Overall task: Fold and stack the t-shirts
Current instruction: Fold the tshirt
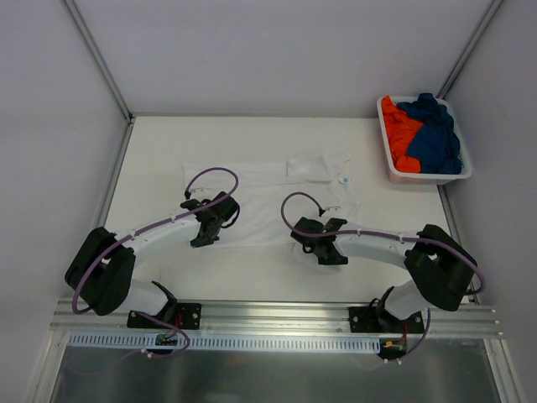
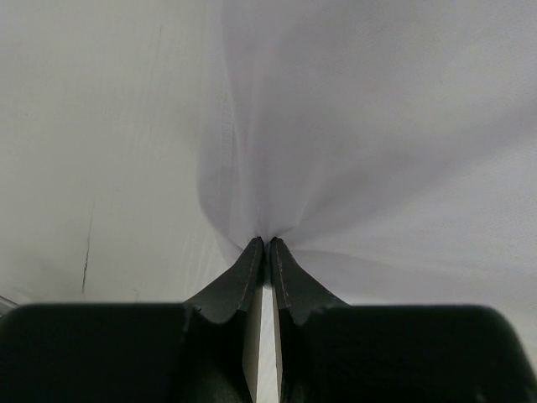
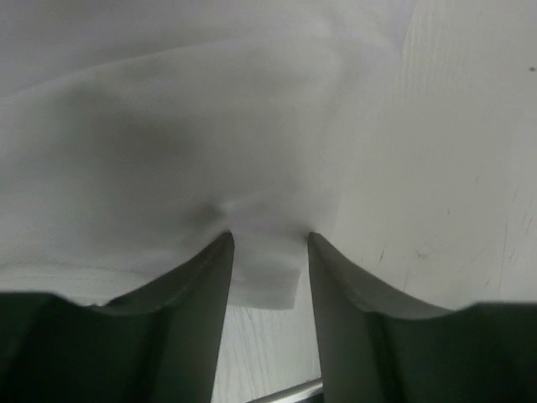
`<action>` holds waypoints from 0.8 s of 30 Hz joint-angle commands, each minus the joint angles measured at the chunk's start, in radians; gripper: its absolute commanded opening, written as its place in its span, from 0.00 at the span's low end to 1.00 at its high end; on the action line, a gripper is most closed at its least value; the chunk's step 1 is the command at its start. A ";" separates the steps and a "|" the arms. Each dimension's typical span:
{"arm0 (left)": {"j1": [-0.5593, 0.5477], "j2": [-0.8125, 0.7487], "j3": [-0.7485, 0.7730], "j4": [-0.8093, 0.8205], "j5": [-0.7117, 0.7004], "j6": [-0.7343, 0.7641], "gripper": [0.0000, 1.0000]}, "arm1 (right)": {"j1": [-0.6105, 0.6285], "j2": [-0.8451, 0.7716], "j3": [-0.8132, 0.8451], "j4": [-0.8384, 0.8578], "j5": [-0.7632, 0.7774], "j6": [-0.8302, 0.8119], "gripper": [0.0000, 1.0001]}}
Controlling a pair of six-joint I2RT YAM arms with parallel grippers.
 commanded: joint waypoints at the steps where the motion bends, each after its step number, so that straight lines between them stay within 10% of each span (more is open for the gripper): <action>1: -0.003 0.003 -0.004 -0.031 -0.031 -0.007 0.06 | 0.027 0.060 -0.042 0.065 -0.082 0.069 0.39; 8: -0.003 -0.006 -0.003 -0.031 -0.029 0.001 0.05 | 0.052 0.089 -0.063 0.087 -0.097 0.092 0.23; 15: -0.003 -0.004 -0.006 -0.030 -0.031 0.001 0.06 | 0.093 0.057 -0.116 0.104 -0.079 0.167 0.60; 24: -0.003 -0.030 -0.007 -0.028 -0.040 -0.011 0.06 | 0.115 -0.111 -0.304 0.356 -0.071 0.241 0.65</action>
